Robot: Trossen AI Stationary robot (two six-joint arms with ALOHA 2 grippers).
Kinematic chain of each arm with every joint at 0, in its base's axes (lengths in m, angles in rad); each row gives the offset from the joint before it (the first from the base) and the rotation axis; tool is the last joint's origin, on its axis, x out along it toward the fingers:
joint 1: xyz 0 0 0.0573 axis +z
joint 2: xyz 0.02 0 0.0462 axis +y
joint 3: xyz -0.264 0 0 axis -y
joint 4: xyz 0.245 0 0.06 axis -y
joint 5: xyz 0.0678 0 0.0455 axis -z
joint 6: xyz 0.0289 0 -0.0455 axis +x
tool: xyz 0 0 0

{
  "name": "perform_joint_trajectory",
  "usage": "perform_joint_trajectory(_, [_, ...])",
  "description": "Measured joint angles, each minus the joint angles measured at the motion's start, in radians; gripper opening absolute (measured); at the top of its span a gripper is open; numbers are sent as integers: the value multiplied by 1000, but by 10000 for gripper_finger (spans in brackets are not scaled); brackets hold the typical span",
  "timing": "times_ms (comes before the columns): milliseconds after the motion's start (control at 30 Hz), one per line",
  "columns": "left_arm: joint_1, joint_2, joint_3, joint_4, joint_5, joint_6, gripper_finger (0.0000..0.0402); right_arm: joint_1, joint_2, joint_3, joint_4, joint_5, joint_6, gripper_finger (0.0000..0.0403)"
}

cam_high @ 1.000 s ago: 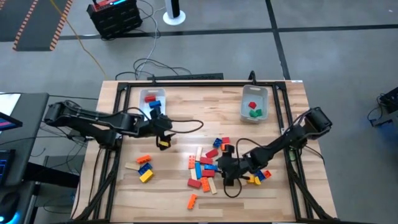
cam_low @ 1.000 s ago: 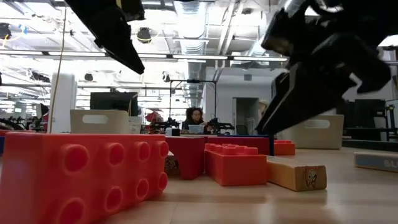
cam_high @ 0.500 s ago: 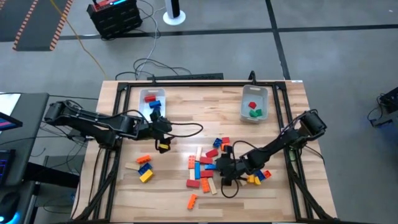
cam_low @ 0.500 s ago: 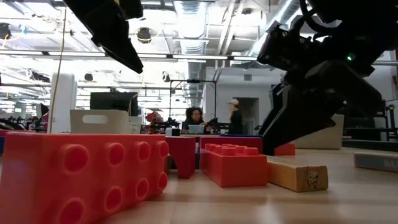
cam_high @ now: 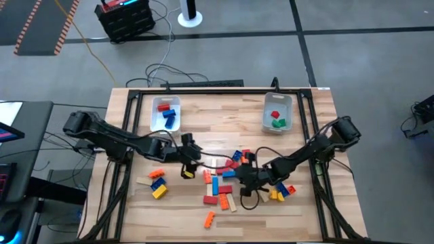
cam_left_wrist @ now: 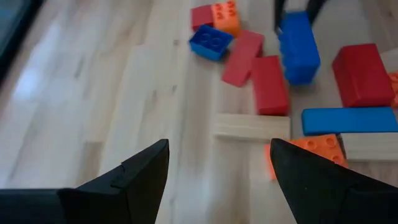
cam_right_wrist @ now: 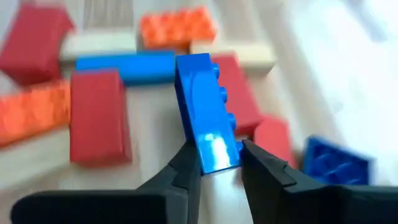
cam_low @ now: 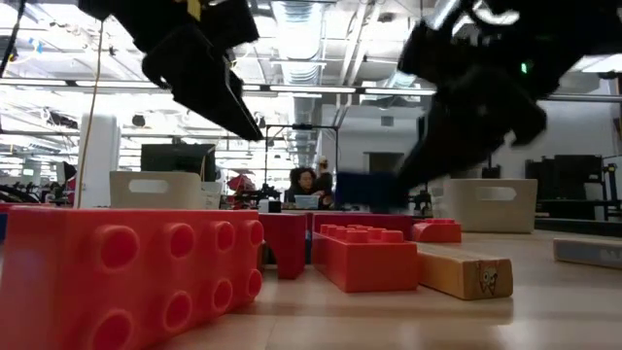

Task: Sort blocks by size
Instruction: Put the large blue game piece into the white bin

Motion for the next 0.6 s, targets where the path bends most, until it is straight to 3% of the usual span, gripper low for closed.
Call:
perform_joint_trajectory(167, [0, 87, 0, 120, 37, 43, 272, 10, -73, 1, 10, 89, -59, 128])
perform_joint_trajectory(600, [-1, 147, 0, 357, 87, 74, 272, -32, -74, 1, 235, 153, -239, 122])
